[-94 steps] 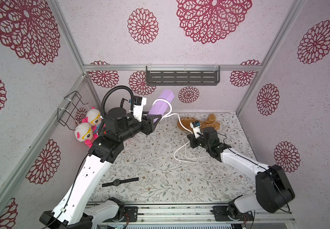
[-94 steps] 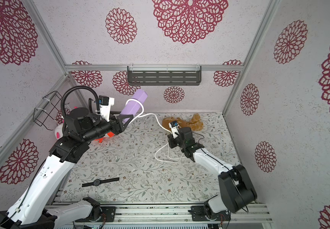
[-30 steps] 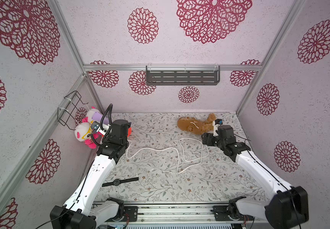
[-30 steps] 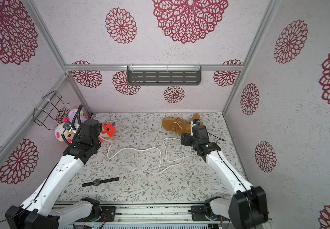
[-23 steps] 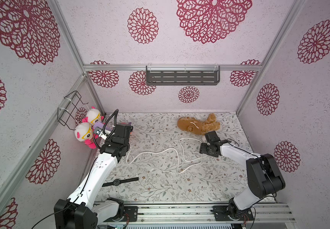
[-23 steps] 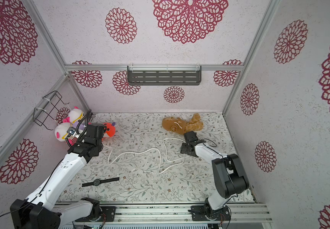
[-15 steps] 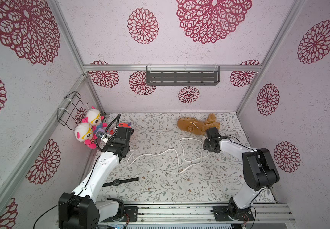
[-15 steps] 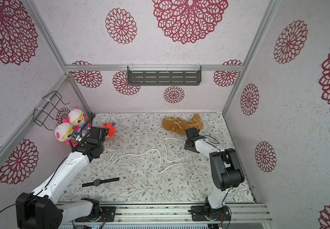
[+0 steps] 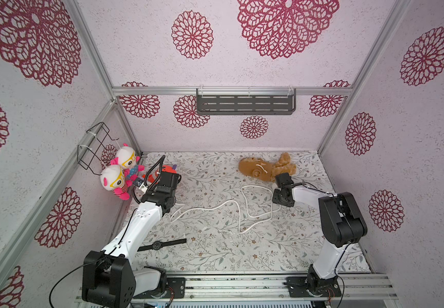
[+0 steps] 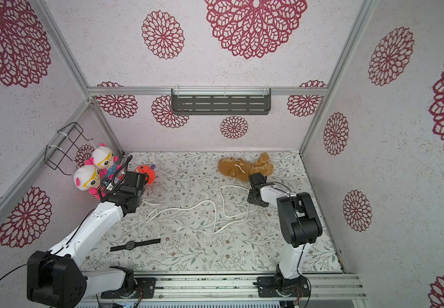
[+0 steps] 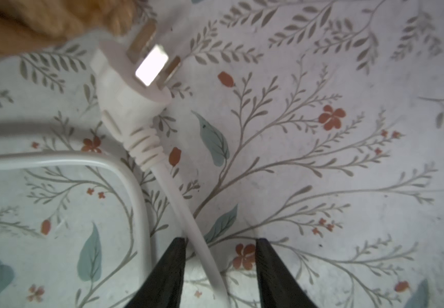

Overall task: Unwrap the cord wrapped around the power strip
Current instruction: Adjust the power cord at the center of the board.

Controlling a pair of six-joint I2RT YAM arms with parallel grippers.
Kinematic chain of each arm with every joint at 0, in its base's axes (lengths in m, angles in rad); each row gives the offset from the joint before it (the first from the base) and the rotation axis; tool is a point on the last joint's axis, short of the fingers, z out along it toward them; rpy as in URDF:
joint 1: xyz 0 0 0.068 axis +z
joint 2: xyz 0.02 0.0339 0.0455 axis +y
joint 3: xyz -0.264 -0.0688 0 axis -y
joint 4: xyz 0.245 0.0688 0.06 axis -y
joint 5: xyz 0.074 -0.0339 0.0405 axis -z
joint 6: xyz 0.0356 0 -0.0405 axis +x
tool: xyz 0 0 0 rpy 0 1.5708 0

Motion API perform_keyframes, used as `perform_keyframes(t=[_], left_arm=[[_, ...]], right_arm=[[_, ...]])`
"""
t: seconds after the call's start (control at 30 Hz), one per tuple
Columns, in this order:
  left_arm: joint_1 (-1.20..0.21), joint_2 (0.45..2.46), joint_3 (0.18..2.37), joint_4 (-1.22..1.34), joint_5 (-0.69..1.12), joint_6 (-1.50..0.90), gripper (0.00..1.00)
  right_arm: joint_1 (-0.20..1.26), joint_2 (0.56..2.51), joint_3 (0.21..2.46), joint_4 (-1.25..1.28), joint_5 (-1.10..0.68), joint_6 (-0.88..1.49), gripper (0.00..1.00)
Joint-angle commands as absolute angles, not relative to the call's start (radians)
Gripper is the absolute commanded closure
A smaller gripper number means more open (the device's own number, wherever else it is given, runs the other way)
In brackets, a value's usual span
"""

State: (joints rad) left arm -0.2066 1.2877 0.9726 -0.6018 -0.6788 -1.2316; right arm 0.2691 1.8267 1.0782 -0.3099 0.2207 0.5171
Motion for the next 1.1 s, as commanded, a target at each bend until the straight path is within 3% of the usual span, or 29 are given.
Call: perform_keyframes(t=[0.0,0.23,0.37,0.7,0.9,1.07], left_arm=[[-0.194,1.255,0.959,-0.585,-0.707,-1.246,1.0],[-0.18,1.23,0.958,-0.597,-0.725,-1.226,1.0],[-0.119,1.208,0.963,-0.625,-0.754,-1.203,1.0],[0.114,1.059,1.001,-0.641,-0.798,-1.111,1.0],[0.068,1.072,1.101,-0.575,-0.697,-1.025,1.0],[-0.12,1.182,1.191,-0.507,-0.636,-1.001,1.0]], right_arm=[[0.266,1.859,1.105,-0.307,0.208,0.489,0.61],[0.219,1.901,1.119,-0.286,0.297,0.478,1.0],[0.123,1.853,1.117,-0.3,0.375,0.451,1.0],[-0.127,1.517,1.193,-0.4,0.504,0.421,1.0],[-0.088,1.463,1.4,-0.415,0.456,0.388,1.0],[-0.052,1.568,1.608,-0.412,0.297,0.377,1.0]])
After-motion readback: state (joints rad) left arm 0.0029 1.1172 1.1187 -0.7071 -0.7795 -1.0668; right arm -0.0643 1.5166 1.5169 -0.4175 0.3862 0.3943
